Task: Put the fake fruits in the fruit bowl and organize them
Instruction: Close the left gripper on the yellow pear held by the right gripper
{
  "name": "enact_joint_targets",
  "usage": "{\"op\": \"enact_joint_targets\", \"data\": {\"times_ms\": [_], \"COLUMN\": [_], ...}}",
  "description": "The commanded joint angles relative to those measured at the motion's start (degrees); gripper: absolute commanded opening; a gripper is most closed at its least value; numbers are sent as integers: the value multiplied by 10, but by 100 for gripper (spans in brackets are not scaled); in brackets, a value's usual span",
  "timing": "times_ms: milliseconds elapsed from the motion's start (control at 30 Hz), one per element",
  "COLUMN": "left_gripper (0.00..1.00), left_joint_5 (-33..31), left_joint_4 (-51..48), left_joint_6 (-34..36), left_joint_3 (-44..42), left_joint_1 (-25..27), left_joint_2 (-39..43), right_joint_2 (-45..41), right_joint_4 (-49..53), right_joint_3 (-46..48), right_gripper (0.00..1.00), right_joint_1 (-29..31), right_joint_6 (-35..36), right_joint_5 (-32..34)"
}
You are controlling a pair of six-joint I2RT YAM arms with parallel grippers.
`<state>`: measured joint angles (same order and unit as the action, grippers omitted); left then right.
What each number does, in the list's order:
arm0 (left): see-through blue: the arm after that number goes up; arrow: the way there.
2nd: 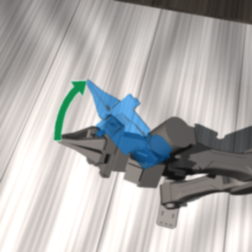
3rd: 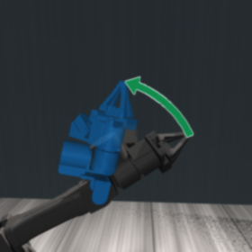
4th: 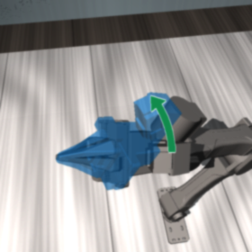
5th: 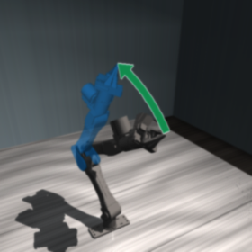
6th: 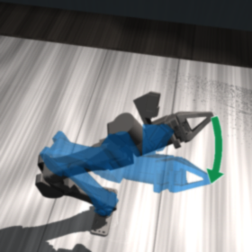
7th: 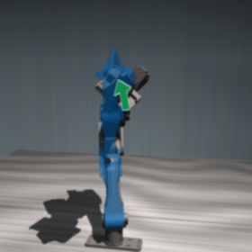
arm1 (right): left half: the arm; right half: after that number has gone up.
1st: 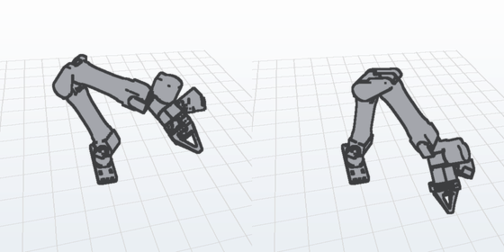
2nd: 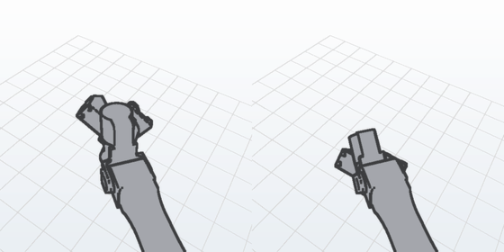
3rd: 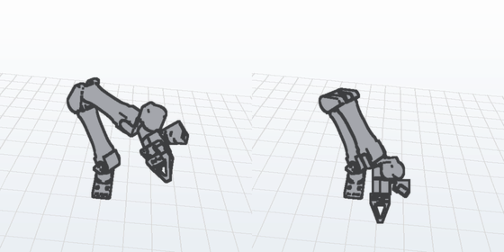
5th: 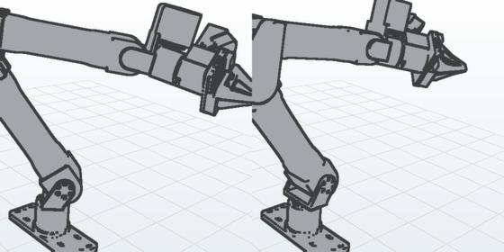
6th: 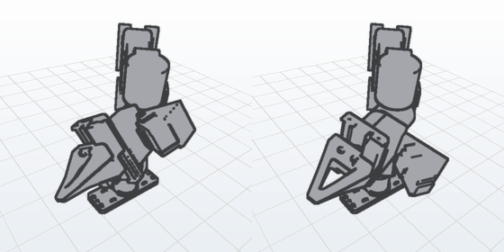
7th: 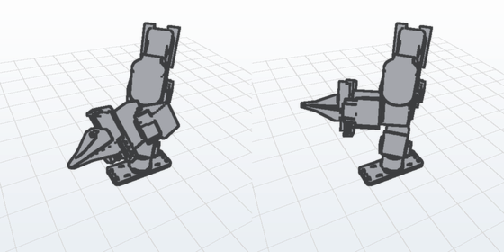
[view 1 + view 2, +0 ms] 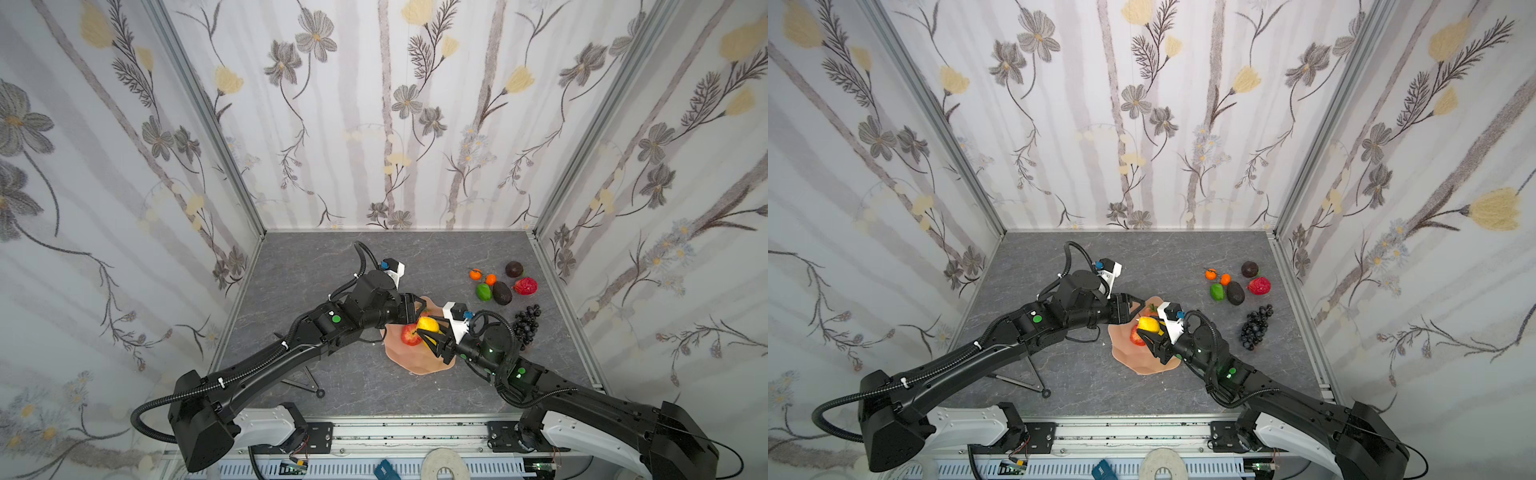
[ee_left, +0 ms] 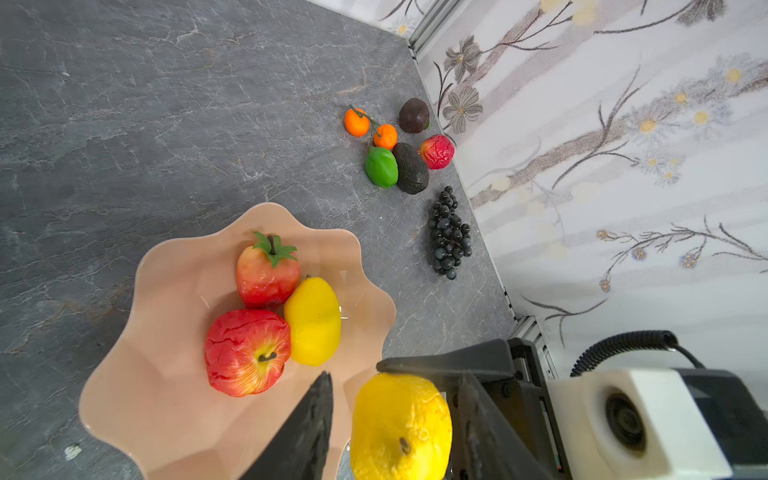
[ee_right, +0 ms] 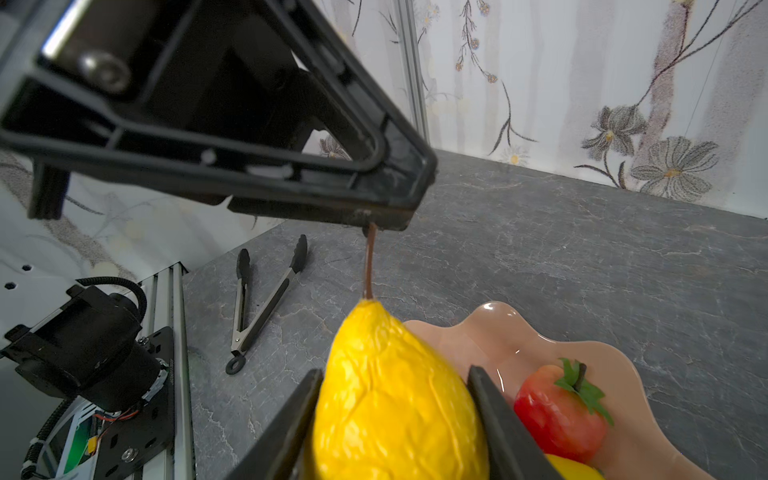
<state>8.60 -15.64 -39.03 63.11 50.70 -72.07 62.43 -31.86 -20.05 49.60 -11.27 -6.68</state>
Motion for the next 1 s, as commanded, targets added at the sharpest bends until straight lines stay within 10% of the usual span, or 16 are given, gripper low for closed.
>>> {"op": "enact_joint_targets", "data": {"times_ms": [0,833,967], "left_gripper": [43,4,1], "left_joint_5": [-2,4,0], "left_joint_4": [10,-6,-8], "left_joint_6": [-4,-4,0], "left_joint_3": [7,15,18], "left_joint_1": [2,5,7], "left_joint_2": [-14,-26,-29], "right_joint_2": [5,20,17], "right_joint_4": [-30,-25,-21], "right_joint_3": [-6,-16,-14], "right_gripper": [43,43,57], "right_joint_1": [4,6,6], "right_joint_6": [14,10,4], "right_joint_5": [10,40,46]}}
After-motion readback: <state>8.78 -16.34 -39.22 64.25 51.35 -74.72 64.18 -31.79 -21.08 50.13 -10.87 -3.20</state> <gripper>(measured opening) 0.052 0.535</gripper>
